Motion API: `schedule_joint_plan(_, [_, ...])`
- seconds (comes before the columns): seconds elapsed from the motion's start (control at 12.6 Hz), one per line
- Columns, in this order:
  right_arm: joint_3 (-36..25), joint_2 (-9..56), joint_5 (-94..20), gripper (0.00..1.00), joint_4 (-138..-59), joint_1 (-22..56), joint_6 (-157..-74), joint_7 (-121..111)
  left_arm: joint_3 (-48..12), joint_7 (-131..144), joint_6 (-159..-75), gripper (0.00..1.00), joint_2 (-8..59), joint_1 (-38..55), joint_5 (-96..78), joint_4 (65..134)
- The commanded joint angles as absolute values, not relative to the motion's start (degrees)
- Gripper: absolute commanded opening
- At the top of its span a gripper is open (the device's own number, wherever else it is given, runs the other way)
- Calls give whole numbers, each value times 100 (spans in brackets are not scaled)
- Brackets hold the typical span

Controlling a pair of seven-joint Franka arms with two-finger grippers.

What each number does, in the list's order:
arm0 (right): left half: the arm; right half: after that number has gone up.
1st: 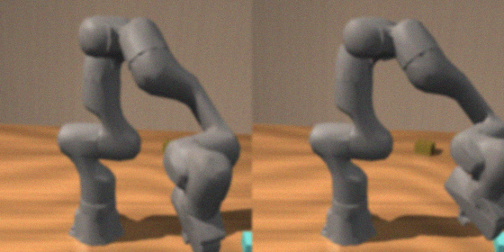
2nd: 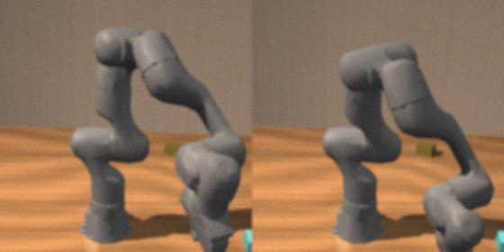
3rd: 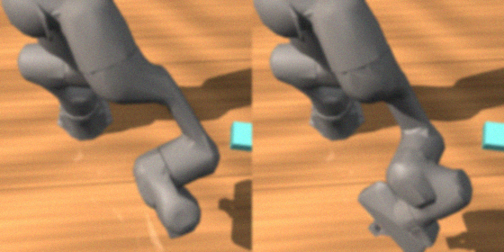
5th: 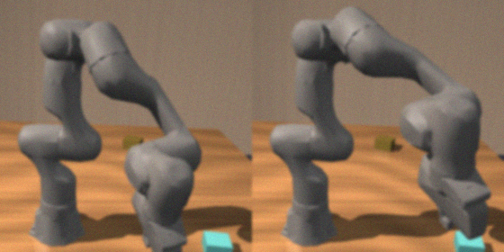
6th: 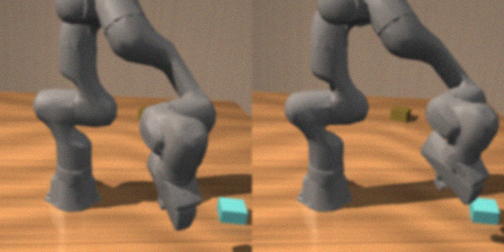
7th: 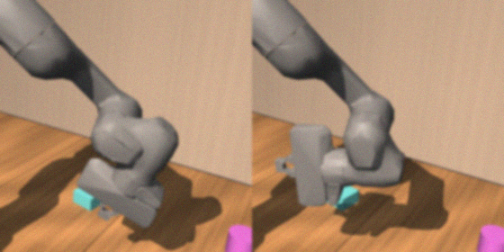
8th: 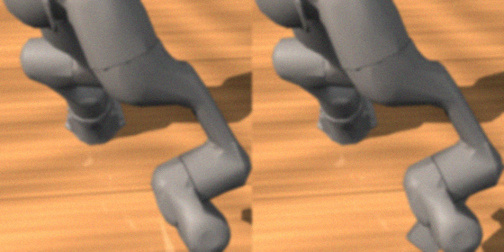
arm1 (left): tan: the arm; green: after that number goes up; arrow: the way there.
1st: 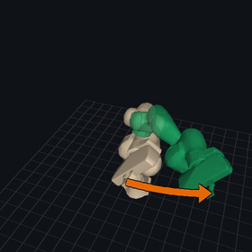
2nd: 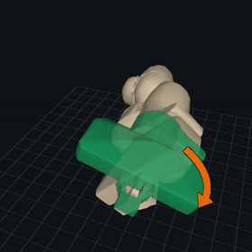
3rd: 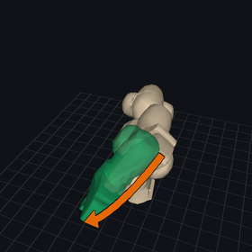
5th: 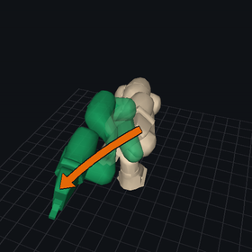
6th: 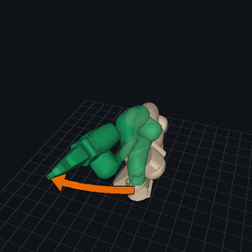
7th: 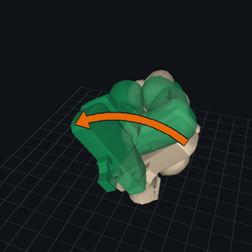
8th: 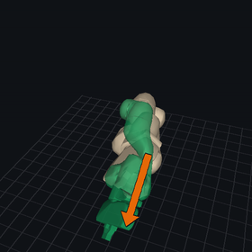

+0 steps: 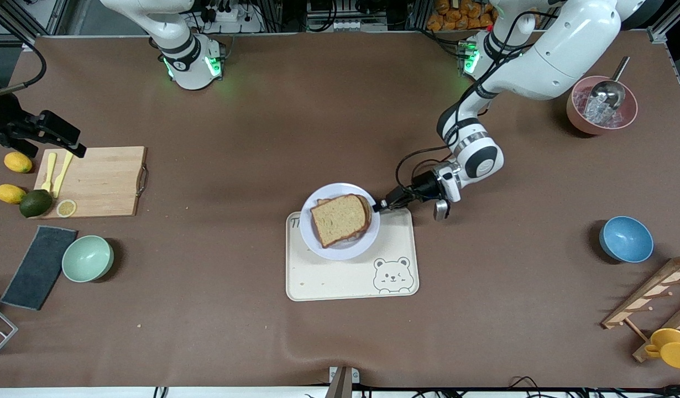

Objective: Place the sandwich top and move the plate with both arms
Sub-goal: 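Slide the plate with the left gripper onto the bear tray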

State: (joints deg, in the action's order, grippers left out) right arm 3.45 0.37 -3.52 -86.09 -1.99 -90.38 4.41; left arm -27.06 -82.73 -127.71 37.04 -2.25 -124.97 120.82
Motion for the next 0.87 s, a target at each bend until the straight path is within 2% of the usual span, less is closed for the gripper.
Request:
schedule_joint_plan(0.0, [387, 9, -264, 100, -8622, -220, -8983, 510, -2497, -8174, -12797, 0, 3779, -176, -12542, 11778])
schedule_joint_plan(0.24, [395, 9, -264, 100, -8622, -220, -8974, 510, -2199, -8174, -12797, 0, 3972, -150, -12533, 11602])
schedule_joint_plan(0.79, [387, 9, -264, 100, -8631, -211, -8974, 501, -1986, -8261, -12797, 0, 4218, -176, -12533, 11593])
